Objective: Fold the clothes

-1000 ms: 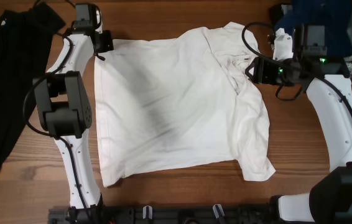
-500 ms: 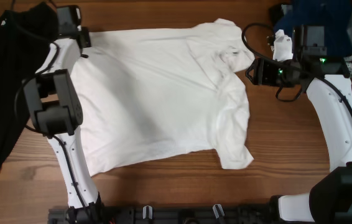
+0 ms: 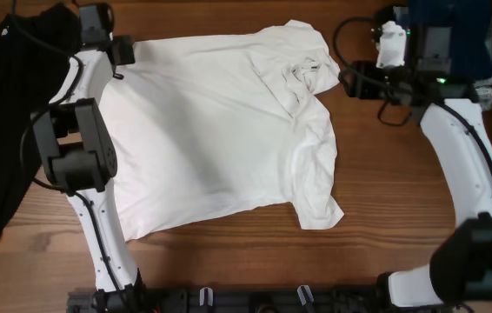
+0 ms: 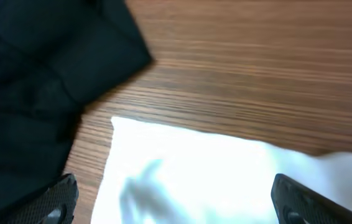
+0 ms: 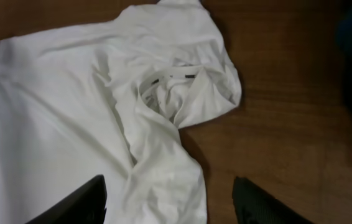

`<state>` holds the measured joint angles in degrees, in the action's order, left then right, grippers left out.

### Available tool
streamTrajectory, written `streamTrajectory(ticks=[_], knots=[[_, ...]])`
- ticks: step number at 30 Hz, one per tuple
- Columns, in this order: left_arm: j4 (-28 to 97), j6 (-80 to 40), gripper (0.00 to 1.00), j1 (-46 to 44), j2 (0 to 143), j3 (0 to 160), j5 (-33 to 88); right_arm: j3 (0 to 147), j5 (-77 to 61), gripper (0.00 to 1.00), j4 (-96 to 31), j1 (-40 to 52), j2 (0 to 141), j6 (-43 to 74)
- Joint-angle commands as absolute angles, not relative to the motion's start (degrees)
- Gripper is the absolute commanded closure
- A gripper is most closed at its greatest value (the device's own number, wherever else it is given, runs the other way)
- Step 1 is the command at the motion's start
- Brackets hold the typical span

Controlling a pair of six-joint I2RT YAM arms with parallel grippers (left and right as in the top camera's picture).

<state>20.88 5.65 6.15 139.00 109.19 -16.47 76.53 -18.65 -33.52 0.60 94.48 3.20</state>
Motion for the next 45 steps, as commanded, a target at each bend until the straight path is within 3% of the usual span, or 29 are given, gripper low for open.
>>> streamTrajectory(ticks=[1,9,17,20,26,30,33,45], knots=[[26.33,0.30,0.00,4.25,128.03,110.02,-16.49,76.51,-22.85,0.35,-28.67,3.57,100.71,3.75],[43.90,-10.44,0.00,2.61,113.95,110.00,-12.95,76.60,-21.04,0.35,-22.06,8.86,113.82,4.69],[55.96,-14.48,0.00,2.61,112.60,109.89,-4.05,76.60,-19.33,0.41,-21.78,9.02,115.18,4.67],[58.63,-15.90,0.00,2.61,112.60,109.89,-4.08,76.60,-19.29,0.50,-21.50,9.13,115.44,4.69],[58.81,-15.90,0.00,2.61,112.60,109.89,-4.08,76.60,-17.93,0.56,-21.15,9.15,117.56,4.69],[58.76,-15.90,0.00,2.61,112.60,109.89,-4.08,76.60,-13.21,0.76,-20.75,9.15,117.73,4.67],[58.83,-15.90,0.00,2.61,112.60,109.89,-4.03,76.60,-9.08,0.96,-22.79,9.15,117.19,5.82],[60.88,-15.88,0.00,2.61,112.60,109.89,-2.37,77.91,-3.66,0.96,-51.11,5.10,101.75,8.12]])
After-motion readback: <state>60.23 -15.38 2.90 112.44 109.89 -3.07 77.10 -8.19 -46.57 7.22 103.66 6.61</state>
